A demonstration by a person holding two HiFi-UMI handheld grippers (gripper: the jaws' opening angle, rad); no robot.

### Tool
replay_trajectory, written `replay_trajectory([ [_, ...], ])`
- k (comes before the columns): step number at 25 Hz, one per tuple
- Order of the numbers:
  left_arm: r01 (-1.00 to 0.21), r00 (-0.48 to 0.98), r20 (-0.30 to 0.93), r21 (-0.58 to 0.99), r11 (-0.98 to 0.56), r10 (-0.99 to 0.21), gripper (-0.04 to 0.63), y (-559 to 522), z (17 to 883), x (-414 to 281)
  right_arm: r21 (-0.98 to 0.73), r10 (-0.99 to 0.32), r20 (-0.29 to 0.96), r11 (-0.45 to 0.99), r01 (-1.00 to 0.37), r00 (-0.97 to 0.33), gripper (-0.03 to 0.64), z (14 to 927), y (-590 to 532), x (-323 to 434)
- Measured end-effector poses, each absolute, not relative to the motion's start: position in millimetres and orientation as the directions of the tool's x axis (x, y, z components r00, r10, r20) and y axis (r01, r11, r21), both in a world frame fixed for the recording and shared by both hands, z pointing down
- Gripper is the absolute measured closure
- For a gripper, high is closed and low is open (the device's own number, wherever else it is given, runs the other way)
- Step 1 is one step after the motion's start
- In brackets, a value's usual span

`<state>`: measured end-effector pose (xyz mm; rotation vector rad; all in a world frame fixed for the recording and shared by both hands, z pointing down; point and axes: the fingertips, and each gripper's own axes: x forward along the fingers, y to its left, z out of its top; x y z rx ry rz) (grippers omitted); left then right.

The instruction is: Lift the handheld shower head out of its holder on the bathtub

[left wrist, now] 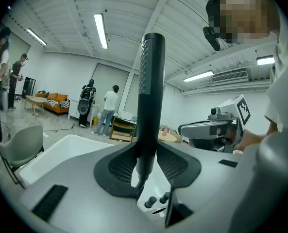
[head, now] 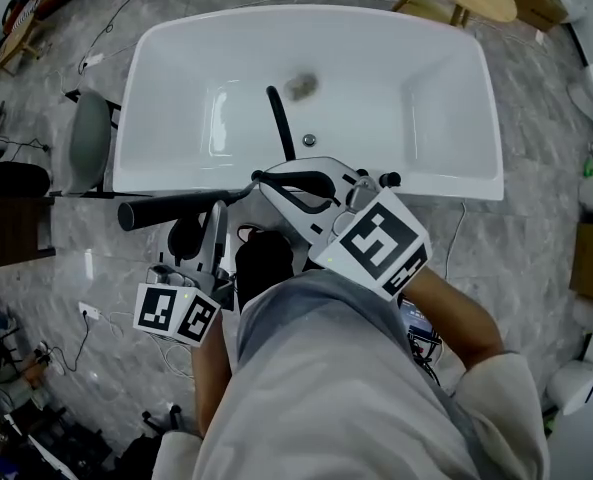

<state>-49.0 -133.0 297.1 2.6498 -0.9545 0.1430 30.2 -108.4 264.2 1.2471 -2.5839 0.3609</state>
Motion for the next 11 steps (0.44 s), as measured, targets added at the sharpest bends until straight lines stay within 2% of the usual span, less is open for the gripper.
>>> replay_trajectory([
  [11,-0.628,0.778,0.202,0.291,-0.722,-0.595,0.459,-136,296,-44,-0.126,-0.738,0.334,0.581,-0.804,-0.586,0.598,266,-108,44],
])
